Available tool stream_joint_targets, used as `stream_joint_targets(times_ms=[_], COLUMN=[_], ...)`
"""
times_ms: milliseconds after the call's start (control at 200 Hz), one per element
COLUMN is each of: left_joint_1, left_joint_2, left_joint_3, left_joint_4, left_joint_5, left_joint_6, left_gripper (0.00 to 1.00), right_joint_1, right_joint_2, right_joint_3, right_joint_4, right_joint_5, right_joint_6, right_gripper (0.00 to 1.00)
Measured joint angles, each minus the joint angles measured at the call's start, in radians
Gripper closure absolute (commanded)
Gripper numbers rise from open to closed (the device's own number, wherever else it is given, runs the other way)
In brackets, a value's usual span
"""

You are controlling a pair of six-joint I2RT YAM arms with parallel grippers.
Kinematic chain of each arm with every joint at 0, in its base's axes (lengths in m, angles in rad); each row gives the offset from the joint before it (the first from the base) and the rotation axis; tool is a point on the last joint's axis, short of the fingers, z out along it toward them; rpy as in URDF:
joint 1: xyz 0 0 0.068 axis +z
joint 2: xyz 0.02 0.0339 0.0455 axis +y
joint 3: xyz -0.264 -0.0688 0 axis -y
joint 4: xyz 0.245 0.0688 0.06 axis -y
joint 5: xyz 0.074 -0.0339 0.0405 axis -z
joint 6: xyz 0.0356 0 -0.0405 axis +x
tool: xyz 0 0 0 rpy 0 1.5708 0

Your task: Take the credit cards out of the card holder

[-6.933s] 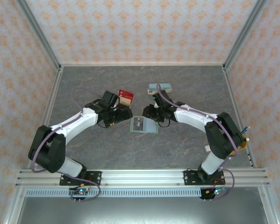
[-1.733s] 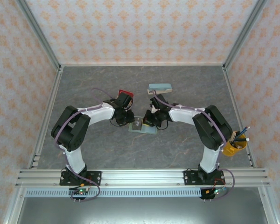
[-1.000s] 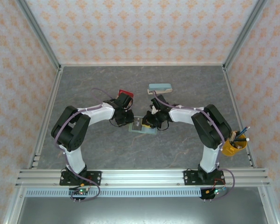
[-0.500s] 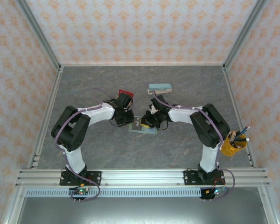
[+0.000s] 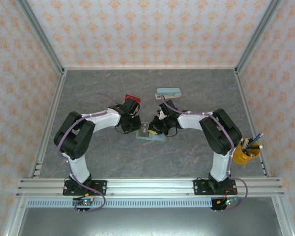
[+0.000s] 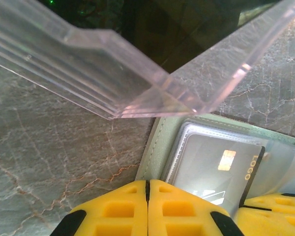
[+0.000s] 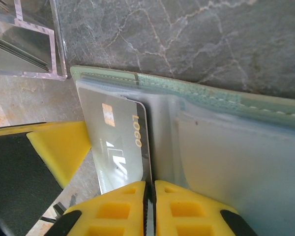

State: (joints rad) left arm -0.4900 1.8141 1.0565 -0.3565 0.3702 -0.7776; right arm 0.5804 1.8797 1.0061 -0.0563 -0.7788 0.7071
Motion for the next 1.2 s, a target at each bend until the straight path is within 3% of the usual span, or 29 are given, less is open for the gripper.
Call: stream_joint_targets(times_ms=[155, 375, 1016, 1201], left_joint_1=[0.002, 0.007, 0.005, 0.005], left_joint_2=[-0.003, -0.006, -0.01, -0.025], left_joint_3=[-0.01, -0.012, -0.012, -0.012], left_joint_4=[0.013, 0.018, 0.01, -0.001], left_joint_5=[0.007, 0.008, -0.004, 0.0], left_joint_6=[-0.001, -0.004, -0.003, -0.003], left_gripper=[0.93, 0.93, 0.85, 0.85], right_joint_1=[-0.002, -0.002, -0.012, -0.012], right_joint_2=[0.006, 0.008, -0.069, -0.069], right_joint_3=[0.0, 0.0, -0.023, -0.025], right_joint_4=[0.005, 0.005, -0.09, -0.084], right_joint_5=[-0.004, -0.003, 0.052, 0.026], right_joint_6=[0.004, 0.008, -0.084, -0.084], right_gripper=[0.87, 1.0, 1.0, 0.86])
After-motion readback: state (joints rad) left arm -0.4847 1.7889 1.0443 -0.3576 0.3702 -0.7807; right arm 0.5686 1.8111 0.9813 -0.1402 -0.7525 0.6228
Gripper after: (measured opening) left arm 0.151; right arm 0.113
